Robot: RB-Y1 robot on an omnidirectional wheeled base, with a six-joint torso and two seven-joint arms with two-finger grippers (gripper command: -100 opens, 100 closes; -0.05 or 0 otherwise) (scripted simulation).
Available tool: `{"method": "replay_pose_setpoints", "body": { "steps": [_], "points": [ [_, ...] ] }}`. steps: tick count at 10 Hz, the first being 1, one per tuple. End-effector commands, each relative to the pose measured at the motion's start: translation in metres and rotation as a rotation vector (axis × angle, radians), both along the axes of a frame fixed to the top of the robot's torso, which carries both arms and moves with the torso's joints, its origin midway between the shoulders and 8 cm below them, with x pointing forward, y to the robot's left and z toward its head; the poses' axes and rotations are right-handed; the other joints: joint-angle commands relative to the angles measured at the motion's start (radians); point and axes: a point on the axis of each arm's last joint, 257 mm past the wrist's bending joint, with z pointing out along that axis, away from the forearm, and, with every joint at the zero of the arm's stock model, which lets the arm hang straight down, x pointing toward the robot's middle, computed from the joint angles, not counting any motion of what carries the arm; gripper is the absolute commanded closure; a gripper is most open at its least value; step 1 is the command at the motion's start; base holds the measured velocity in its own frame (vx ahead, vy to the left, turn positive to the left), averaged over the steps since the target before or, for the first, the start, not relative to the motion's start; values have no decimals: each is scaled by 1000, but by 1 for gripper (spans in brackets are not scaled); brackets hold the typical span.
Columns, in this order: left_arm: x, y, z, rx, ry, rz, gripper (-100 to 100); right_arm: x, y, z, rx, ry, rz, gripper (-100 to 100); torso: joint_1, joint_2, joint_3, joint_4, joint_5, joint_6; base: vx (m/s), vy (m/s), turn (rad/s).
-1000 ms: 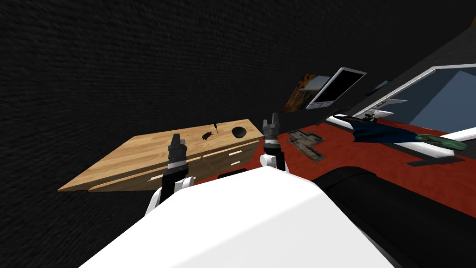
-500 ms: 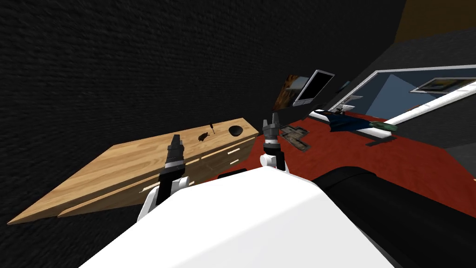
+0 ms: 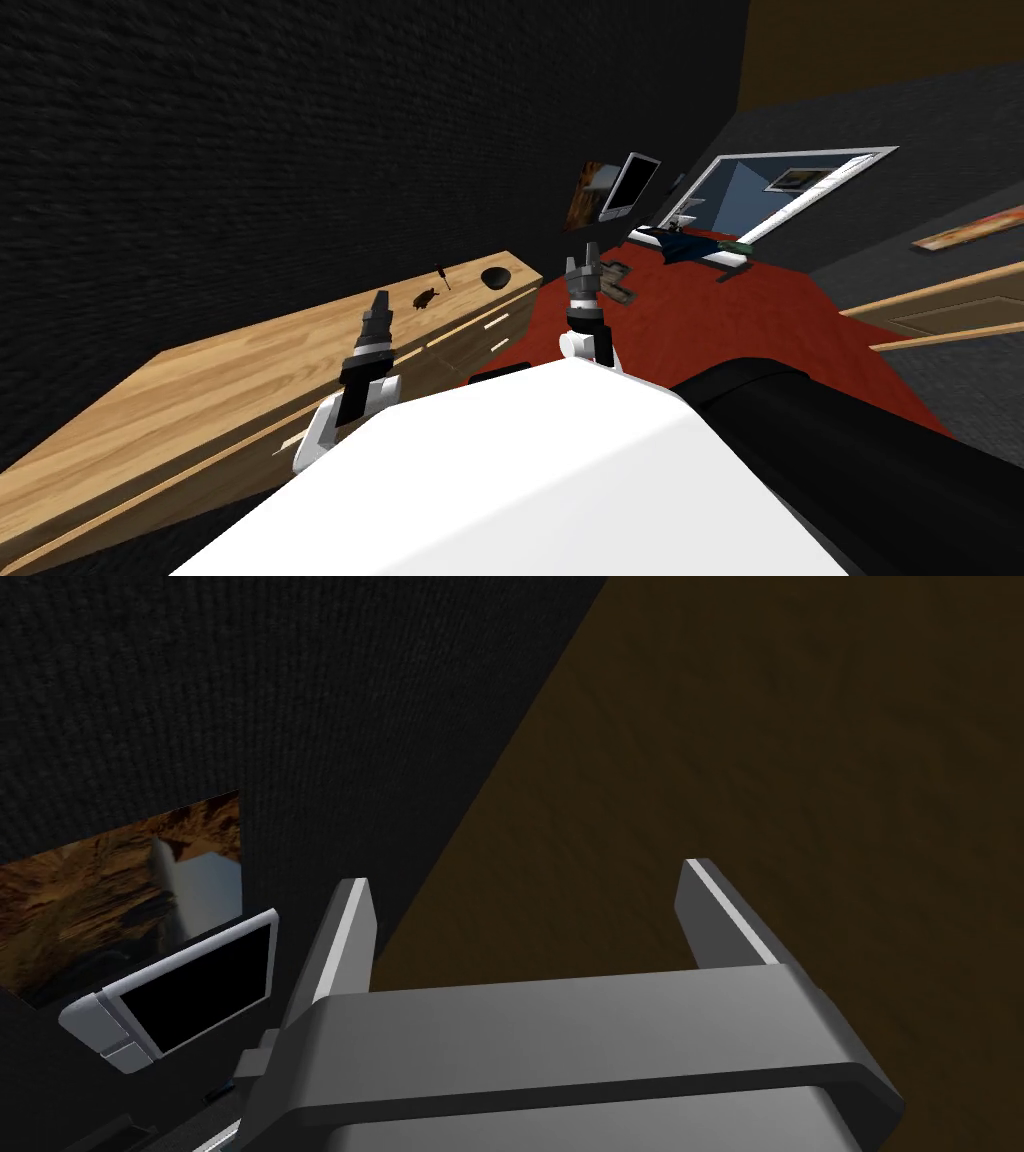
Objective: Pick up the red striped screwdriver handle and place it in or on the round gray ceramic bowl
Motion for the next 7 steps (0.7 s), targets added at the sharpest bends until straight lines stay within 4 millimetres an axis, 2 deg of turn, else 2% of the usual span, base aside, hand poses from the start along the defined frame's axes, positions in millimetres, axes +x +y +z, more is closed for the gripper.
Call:
{"method": "replay_pose_setpoints", "body": {
  "steps": [1, 7],
  "points": [
    [8, 11, -9, 35, 25, 21, -100, 0, 0, 0, 0, 0, 0, 0, 0, 0, 0, 0, 0, 0, -60, 87, -307],
    [41, 52, -48, 172, 140, 94, -100, 0, 0, 0, 0, 0, 0, 0, -1, -3, -2, -1, 0, 0, -44, 63, -330]
  ]
}}
